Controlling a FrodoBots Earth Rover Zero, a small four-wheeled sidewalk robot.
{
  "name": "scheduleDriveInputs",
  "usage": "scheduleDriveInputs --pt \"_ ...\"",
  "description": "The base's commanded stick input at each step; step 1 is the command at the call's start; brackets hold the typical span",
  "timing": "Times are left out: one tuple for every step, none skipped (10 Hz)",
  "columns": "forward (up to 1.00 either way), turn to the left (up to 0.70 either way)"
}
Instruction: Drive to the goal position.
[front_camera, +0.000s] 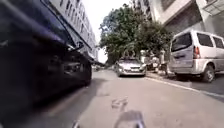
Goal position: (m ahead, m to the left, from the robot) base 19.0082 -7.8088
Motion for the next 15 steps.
scheduleDriveInputs --pt "0.7 0.0" --pt "0.7 0.0" --pt "0.7 0.0" --pt "0.7 0.0" --pt "0.7 0.0" --pt "0.7 0.0" --pt "0.7 0.0" --pt "0.7 0.0" --pt "0.7 0.0" --pt "0.7 0.0" --pt "0.7 0.0" --pt "0.7 0.0" --pt "0.7 0.0" --pt "0.7 0.0" --pt "0.7 0.0"
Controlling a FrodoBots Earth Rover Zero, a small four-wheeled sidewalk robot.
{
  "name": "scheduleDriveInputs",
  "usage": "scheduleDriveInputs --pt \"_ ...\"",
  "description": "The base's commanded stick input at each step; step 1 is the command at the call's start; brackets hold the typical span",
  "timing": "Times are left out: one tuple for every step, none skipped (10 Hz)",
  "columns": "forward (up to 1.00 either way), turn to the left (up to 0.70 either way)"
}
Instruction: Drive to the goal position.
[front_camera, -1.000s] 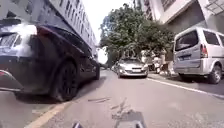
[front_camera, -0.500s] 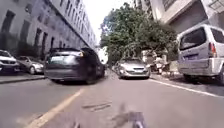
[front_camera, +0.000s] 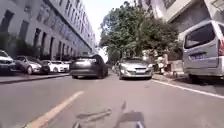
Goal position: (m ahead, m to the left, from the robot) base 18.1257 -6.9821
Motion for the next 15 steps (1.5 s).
scheduleDriveInputs --pt "0.7 0.0" --pt "0.7 0.0" --pt "0.7 0.0" --pt "0.7 0.0" --pt "0.7 0.0" --pt "0.7 0.0" --pt "0.7 0.0" --pt "0.7 0.0" --pt "0.7 0.0" --pt "0.7 0.0" --pt "0.7 0.0" --pt "0.7 0.0" --pt "0.7 0.0" --pt "0.7 0.0" --pt "0.7 0.0"
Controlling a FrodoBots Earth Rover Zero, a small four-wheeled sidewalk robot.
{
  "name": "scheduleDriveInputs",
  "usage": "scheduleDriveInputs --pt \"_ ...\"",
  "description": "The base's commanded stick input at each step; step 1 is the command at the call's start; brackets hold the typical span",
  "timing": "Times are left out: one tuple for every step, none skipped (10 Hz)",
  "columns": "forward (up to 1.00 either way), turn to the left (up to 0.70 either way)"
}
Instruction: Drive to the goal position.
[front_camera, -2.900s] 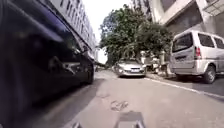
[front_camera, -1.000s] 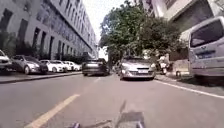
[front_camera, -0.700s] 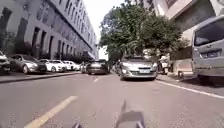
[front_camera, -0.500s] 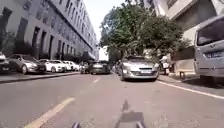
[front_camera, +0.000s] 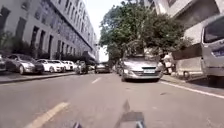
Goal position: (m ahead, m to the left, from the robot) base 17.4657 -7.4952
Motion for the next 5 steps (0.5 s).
scheduleDriveInputs --pt "0.7 0.0" --pt "0.7 0.0" --pt "0.7 0.0" --pt "0.7 0.0" --pt "0.7 0.0"
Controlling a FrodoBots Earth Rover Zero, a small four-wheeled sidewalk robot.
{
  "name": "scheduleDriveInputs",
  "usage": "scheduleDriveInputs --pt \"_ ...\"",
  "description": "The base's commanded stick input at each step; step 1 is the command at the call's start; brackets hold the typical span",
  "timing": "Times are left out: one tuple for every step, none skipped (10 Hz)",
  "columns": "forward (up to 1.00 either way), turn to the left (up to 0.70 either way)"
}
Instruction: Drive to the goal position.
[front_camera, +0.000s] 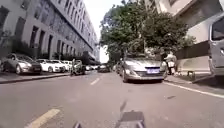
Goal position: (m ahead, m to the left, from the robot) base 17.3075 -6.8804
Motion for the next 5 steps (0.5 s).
scheduleDriveInputs --pt "0.7 0.0" --pt "0.7 0.0" --pt "0.7 0.0" --pt "0.7 0.0" --pt "0.7 0.0"
